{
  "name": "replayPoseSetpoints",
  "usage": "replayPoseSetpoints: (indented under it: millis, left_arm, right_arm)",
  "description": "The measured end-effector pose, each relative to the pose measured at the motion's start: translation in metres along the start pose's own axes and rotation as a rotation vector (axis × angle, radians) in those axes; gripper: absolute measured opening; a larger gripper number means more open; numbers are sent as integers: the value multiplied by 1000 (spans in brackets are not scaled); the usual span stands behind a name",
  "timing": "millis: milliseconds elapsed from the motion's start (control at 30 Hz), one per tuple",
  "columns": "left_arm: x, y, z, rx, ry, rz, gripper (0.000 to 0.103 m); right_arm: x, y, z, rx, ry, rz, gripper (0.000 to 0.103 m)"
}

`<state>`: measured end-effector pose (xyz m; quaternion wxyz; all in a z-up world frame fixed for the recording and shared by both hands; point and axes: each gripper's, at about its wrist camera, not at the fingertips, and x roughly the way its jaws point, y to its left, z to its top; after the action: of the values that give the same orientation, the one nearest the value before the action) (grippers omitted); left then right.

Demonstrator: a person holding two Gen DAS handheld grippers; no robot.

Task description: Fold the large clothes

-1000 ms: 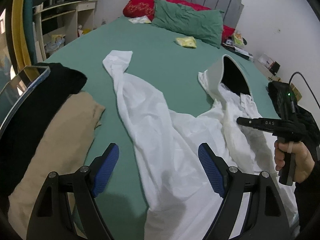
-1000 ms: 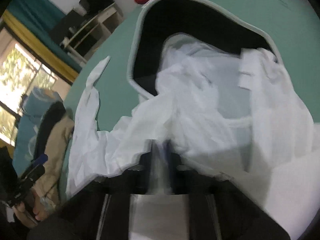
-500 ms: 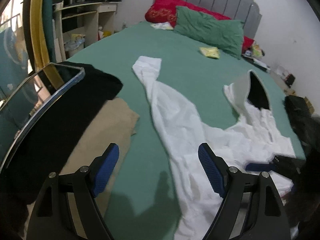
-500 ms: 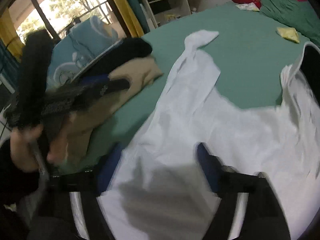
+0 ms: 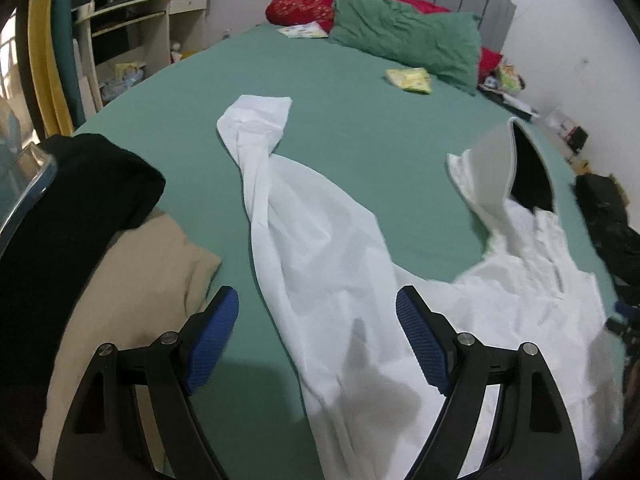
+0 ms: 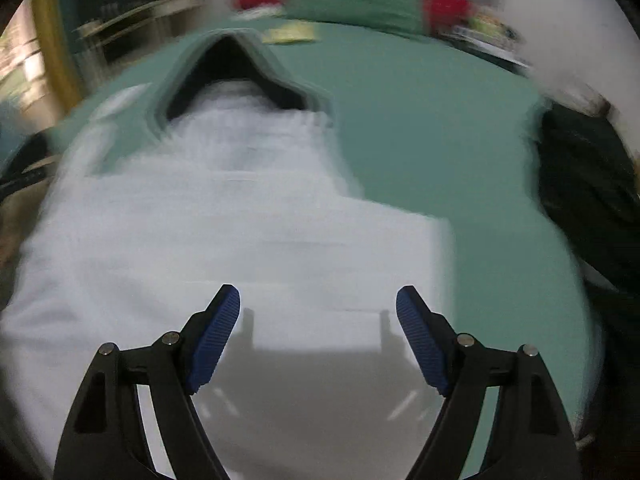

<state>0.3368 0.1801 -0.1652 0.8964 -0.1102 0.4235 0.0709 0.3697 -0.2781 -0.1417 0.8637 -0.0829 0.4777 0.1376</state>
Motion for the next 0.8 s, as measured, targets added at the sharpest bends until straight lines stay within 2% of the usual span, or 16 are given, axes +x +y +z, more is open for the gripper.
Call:
replayPoseSetpoints:
  millis: [33, 100, 167, 200, 300, 333, 400, 467, 533, 567, 600, 633, 700, 733, 800]
  left_arm:
    - [4, 1, 2, -2, 0, 19, 84]
    - [15, 5, 10, -15, 6, 46, 84]
    - [24, 10, 18, -21, 10, 58, 84]
    - [28, 12, 21, -17, 8, 62, 84]
    - [45, 13, 33, 20, 13, 105, 84]
    - [50, 13, 36, 30, 17, 109, 84]
    - [67, 12, 40, 57, 55, 107, 84]
    - [78, 8, 40, 96, 86, 141, 74]
    - [75, 2, 38, 118, 65, 84, 34]
    - [73, -1, 38, 128, 65, 76, 24]
    - [70, -4, 37, 129, 59, 79, 4]
    - [67, -4, 37, 114, 55, 74, 4]
    - [56, -1, 40, 63, 26, 66, 4]
    - [47, -1, 41, 53, 2, 72, 4]
    - [25, -1, 45, 34, -51, 73, 4]
  right_arm:
    - [8, -26, -1, 67, 20, -2, 81]
    - [21, -58, -3, 154, 41, 63, 80]
    - [41, -65, -7, 158, 80, 155, 54]
    - [48, -60, -9, 125, 86, 162, 33]
    - [44, -52, -10, 30, 32, 91, 8]
    - [44, -57, -8, 40, 31, 56, 3]
    - [45, -66, -7, 36, 35, 1, 3]
    - [42, -77, -6, 73, 28, -4, 3]
    - [36, -78, -3, 81, 20, 9, 6]
    - [32, -81, -4, 80, 31, 24, 9]
    - [30, -79, -3, 73, 38, 34, 25]
    - [27, -78, -5, 69, 35, 30, 52]
    - [14, -73, -6, 74, -10, 20, 72]
    - [0, -78, -20, 77, -22, 31, 72]
    - [-12, -73, -21, 79, -40, 52, 72]
